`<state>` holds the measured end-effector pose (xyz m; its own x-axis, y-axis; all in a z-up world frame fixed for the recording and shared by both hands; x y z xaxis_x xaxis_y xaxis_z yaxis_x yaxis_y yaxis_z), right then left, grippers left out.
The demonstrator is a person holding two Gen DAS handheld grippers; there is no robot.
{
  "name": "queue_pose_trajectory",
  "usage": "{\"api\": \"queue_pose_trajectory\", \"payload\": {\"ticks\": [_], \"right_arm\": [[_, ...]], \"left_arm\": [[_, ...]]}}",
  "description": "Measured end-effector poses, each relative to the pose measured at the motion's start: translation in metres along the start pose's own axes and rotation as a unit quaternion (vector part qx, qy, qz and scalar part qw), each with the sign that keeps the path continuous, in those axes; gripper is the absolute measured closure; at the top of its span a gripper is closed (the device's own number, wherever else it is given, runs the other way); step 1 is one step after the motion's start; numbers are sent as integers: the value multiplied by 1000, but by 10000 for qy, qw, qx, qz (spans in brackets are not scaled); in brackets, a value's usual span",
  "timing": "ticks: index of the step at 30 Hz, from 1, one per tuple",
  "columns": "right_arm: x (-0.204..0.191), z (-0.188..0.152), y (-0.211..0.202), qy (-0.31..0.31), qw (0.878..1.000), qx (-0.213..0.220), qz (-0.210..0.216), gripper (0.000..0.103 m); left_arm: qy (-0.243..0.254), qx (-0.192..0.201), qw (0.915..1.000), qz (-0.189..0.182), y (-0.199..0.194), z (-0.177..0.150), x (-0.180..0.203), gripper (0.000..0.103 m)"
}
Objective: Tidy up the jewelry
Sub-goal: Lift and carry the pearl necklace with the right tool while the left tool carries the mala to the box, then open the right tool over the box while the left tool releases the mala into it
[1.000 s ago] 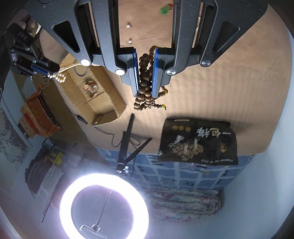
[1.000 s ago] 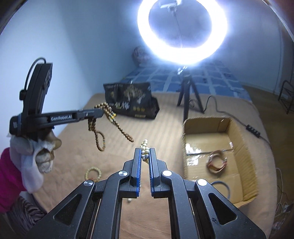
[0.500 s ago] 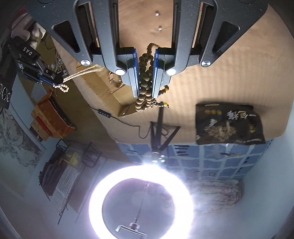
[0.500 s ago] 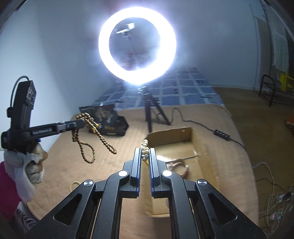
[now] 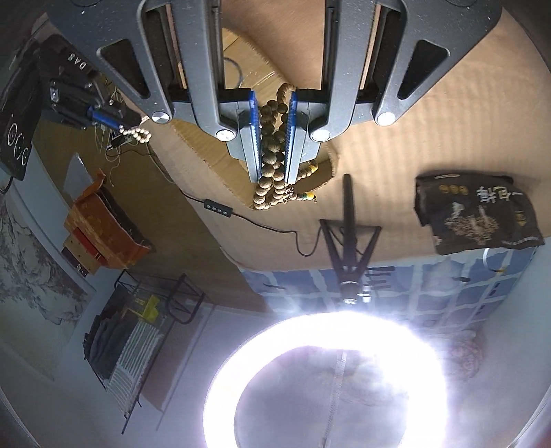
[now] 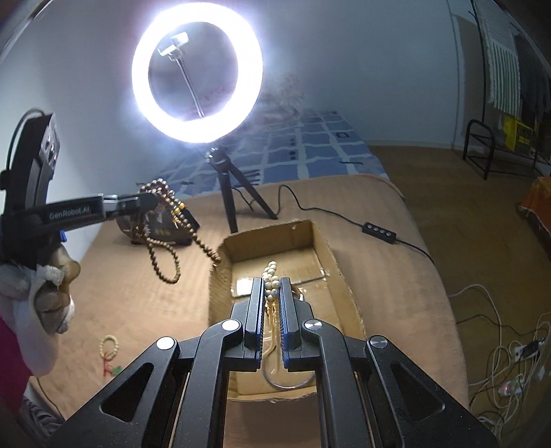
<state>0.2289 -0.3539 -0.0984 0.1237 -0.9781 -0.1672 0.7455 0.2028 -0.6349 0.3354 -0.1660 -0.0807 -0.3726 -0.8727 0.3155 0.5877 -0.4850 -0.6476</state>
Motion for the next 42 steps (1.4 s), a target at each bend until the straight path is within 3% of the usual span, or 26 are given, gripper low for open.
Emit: {"api": "queue_pose_trajectory", "payload": {"ticks": [15, 34, 36, 38, 42], "right_arm": [[24, -15, 18, 189, 9992, -319, -125, 97], [24, -19, 24, 175, 9983, -491, -256, 96], [25, -20, 26, 182, 9979, -533, -314, 86], [24, -21, 26, 177, 9978, -511, -377, 62], [23, -20, 23, 164, 9979, -474, -412, 62]], "left_arm": [[38, -369, 9992, 122, 60, -8, 15, 92], [116, -509, 9983, 270, 69, -11, 16, 91], [132, -508, 9982, 285, 68, -11, 16, 91], [156, -497, 9982, 297, 67, -12, 15, 91], [183, -486, 9981, 327, 62, -13, 13, 91]]}}
Point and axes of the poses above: each gripper's, at about its wrist camera, not at the fingertips, and y roughly the way its jaws point, x to its right, z to its top, the point moved 4 cm from there along y, roughly the way its jaws point, and after that the axes turned 1 degree about -y, right-handed, at the moved point
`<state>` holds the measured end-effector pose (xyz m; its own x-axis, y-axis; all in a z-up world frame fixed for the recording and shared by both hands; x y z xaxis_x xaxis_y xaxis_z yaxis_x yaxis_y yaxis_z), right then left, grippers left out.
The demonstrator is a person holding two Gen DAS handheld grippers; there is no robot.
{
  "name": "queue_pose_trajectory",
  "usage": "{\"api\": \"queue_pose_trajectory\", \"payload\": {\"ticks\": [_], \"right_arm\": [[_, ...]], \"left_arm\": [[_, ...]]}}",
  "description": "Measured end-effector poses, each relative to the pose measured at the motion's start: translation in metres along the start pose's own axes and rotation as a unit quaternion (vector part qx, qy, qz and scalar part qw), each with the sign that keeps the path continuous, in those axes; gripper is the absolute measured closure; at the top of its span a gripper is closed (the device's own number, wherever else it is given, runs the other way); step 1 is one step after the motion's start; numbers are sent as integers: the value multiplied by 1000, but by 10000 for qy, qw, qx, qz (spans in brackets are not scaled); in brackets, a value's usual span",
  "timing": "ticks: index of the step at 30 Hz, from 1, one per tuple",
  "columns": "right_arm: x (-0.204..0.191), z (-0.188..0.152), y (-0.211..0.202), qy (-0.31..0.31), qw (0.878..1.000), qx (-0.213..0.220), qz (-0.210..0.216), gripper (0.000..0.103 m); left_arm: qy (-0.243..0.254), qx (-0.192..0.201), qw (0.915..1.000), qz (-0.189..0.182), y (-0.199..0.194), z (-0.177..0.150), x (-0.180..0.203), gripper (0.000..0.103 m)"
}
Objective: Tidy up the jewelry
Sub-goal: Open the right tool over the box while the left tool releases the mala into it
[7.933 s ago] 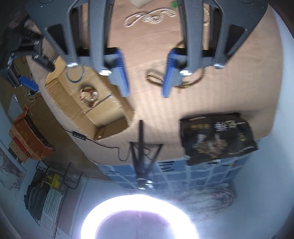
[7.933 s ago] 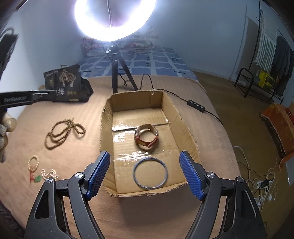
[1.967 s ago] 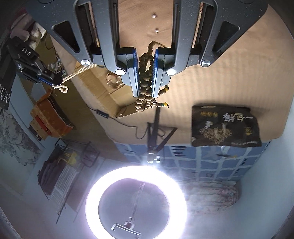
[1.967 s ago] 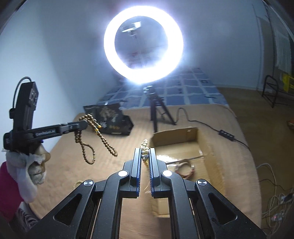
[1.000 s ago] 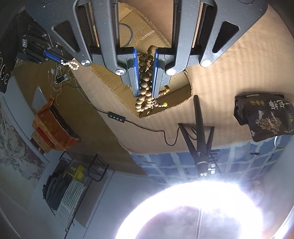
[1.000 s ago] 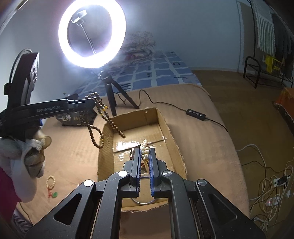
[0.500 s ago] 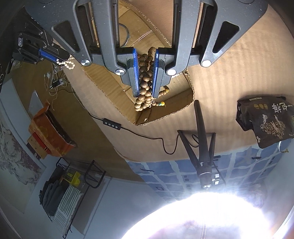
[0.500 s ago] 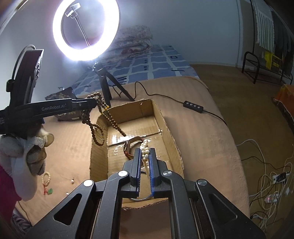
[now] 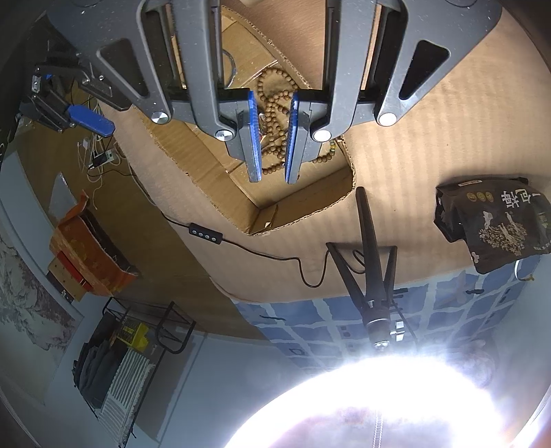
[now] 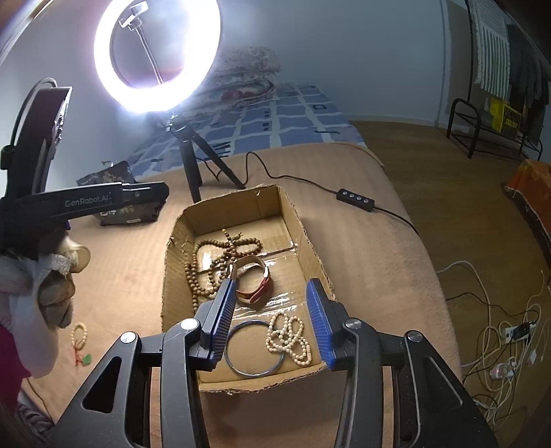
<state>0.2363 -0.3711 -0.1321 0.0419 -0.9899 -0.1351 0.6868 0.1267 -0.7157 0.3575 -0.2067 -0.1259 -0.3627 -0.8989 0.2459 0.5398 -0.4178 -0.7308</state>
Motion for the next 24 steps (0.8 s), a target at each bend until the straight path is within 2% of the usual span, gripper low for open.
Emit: {"api": "queue_pose_trajectory", "payload": {"ticks": [9, 19, 23, 24], "right_arm": [[-6, -1, -9, -47, 9999, 48, -127, 56], [-27, 4, -32, -201, 9991, 349, -141, 34], [-43, 3, -35, -327, 9986, 399, -110, 32], [-47, 3, -35, -350, 9986, 395, -90, 32]], "left_arm": [[43, 139, 9998, 124, -29, -5, -9, 91], [170, 443, 9982, 371, -93, -16, -35, 91], [149, 482, 9977, 462, -118, -24, -55, 91], [133, 489, 9975, 485, -124, -28, -59, 85]]}}
Point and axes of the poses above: each gripper's, at about its wrist camera, not at the fingertips, and y roughly the way its jaws point, x to its right, z to its top, the point moved 4 cm from there along y, roughly the way its jaws point, and after that the axes turned 1 degree about -y, right-handed, at the moved point
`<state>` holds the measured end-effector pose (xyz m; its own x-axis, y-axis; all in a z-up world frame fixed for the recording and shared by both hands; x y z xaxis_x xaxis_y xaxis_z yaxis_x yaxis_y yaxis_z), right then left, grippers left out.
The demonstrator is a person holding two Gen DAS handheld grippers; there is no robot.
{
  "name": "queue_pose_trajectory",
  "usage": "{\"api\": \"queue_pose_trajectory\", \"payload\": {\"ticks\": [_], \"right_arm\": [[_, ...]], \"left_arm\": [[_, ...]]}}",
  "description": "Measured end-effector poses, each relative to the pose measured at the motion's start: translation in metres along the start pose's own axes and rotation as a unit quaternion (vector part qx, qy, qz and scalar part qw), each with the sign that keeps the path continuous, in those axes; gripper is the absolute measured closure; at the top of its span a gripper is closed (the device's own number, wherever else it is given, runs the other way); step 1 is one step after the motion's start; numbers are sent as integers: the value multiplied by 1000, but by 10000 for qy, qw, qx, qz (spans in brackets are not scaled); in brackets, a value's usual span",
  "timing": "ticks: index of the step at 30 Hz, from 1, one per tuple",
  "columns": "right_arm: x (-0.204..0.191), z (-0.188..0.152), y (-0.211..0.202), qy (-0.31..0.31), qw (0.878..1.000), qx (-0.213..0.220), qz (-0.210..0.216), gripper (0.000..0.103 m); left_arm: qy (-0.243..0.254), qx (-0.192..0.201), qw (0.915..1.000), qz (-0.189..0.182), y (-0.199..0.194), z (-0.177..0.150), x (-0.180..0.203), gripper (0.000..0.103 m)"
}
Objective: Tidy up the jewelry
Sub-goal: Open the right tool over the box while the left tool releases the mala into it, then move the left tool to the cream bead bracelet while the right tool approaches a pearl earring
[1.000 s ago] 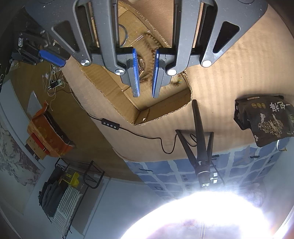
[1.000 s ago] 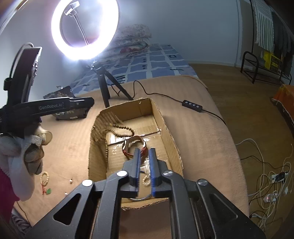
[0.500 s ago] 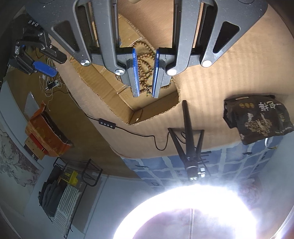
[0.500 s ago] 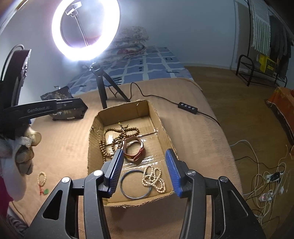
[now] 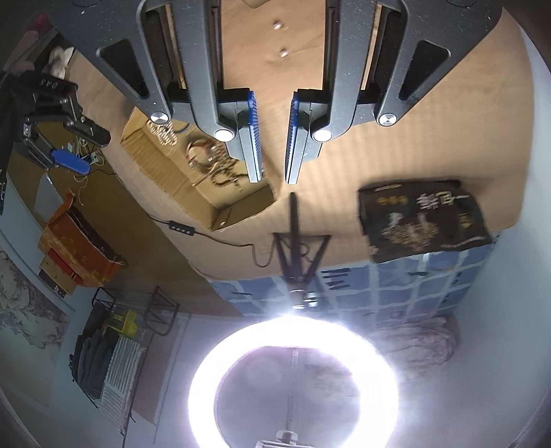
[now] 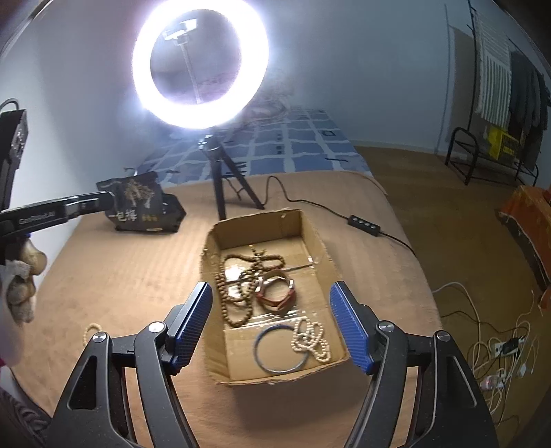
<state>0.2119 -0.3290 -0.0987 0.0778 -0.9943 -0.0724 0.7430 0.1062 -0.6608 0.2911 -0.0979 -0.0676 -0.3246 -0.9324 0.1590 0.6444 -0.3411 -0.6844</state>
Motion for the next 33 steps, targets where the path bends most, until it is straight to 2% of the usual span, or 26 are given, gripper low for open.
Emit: {"api": "queue_pose_trajectory", "payload": {"ticks": [1, 2, 3, 6, 11, 19, 24, 28, 33], "right_arm": [[-5, -1, 0, -27, 10000, -5, 26, 32], [-10, -2, -1, -62, 10000, -6, 48, 32], [-14, -3, -3, -98, 9999, -4, 56, 32], [-29, -7, -7, -229, 9997, 24, 88, 32], [-53, -16, -9, -426, 9990, 55, 146, 32], [-96, -36, -8, -842, 9958, 33, 353, 32], [-123, -56, 4, -1087, 9922, -286, 546, 32], [-140, -73, 19, -1271, 9880, -597, 648, 32], [-155, -92, 38, -1312, 9827, -979, 863, 32]], "left_arm": [[-8, 7, 10000, 27, -7, -4, -7, 78], [-10, 19, 10000, 63, -14, -8, -13, 61], [-11, 43, 9999, 104, -19, -12, -19, 53], [9, 85, 9996, 278, -36, -26, -39, 53], [-152, -57, 9988, 466, -53, -58, -76, 53], [-340, -427, 9955, 775, -54, -102, -124, 53], [-411, -679, 9936, 802, -45, -127, -145, 53], [-661, -980, 9904, 720, -30, -148, -164, 53], [-774, -1278, 9865, 674, -14, -169, -177, 53]]}}
Point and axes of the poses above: each gripper's, at about its wrist camera, not at the fingertips, and y roughly the way its jaws point, x to its right, z to its top, the point moved 4 cm from there along y, roughly the way its jaws point, and after that the axes turned 1 degree about -y, right-handed, at the moved point
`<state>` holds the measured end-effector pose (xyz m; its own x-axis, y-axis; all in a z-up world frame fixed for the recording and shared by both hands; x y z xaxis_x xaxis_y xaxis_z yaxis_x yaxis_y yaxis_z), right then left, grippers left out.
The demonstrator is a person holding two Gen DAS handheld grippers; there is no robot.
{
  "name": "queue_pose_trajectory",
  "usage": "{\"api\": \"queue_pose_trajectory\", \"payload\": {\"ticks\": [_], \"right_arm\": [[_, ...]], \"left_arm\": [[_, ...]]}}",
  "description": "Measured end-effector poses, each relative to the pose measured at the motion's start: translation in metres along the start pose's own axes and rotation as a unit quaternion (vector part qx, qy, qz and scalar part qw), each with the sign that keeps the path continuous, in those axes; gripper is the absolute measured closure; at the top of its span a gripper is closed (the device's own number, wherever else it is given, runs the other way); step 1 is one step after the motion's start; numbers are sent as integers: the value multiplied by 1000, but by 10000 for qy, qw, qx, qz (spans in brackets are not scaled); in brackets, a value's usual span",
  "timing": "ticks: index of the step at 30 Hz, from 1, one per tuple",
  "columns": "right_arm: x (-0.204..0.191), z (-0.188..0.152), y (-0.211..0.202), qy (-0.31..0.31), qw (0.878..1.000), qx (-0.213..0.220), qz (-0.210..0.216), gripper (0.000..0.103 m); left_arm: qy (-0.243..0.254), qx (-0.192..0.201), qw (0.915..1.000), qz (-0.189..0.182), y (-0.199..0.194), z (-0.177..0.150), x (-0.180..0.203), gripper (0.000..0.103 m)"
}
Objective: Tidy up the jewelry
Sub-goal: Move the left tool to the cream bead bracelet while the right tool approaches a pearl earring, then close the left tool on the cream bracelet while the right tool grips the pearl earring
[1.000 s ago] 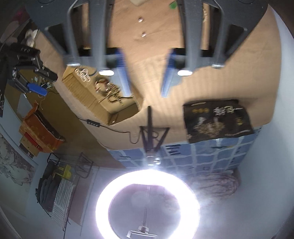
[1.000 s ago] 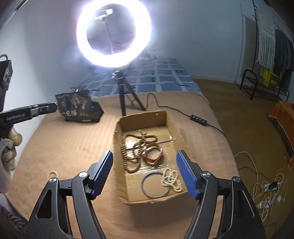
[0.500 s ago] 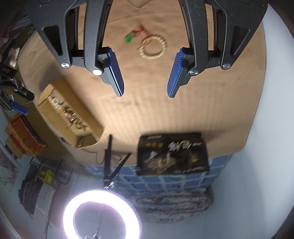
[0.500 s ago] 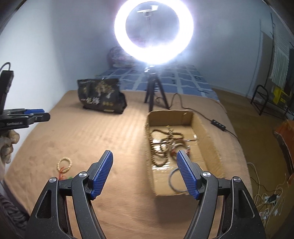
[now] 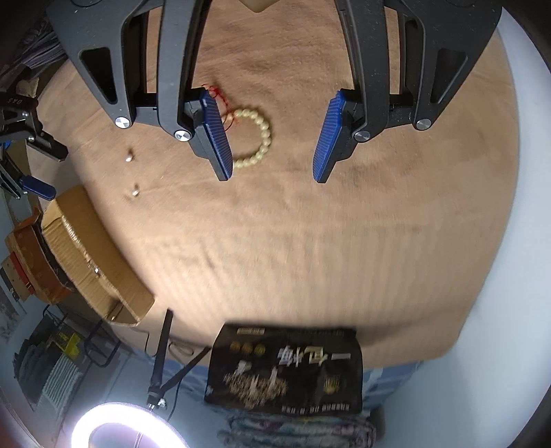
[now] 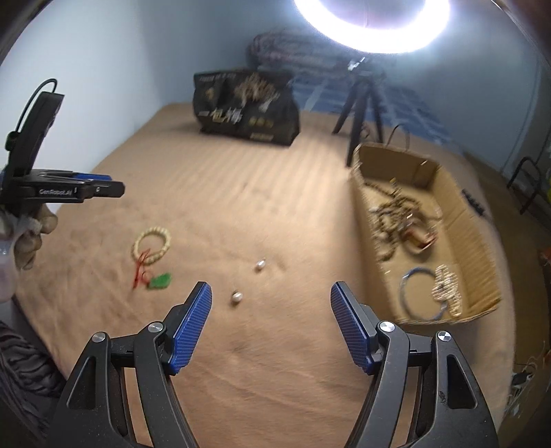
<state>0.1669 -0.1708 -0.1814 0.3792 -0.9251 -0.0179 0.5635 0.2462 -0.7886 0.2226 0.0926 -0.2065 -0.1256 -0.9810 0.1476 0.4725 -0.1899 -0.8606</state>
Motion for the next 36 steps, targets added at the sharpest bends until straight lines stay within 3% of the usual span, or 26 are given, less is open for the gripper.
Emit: {"api": "queue_pose_trajectory", "payload": {"ticks": [3, 9, 14, 19, 29, 36], "right_arm": [[-7, -6, 15, -65, 9998, -181, 78, 32], [-15, -17, 40, -166, 9982, -506, 263, 32], [-19, -21, 56, -237, 9964, -719, 388, 54], [-23, -19, 63, -272, 9958, -752, 441, 61], [-24, -15, 76, -253, 9950, -837, 491, 70], [-27, -15, 87, -311, 9940, -916, 510, 76]], "left_arm": [[-10, -182, 9998, -25, 11, -7, -3, 62], [130, -484, 9987, -64, 32, -20, -1, 68], [228, -585, 9979, -139, 42, -23, 4, 71], [316, -716, 9969, -84, 55, -24, 6, 76], [433, -822, 9957, -54, 70, -23, 10, 77], [610, -769, 9951, 103, 76, -25, 16, 92]]}}
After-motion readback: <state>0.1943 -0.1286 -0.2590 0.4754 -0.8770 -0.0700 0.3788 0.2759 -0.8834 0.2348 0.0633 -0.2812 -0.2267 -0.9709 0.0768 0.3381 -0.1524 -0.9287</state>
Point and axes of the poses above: each gripper's, at about its wrist camera, not at the fingertips, and y roughly the way its jaws point, x to its right, z to its top, the point moved 4 cm from there along y, roughly the way its jaws point, and after that the axes turned 1 degree about -y, right-handed, at the moved point
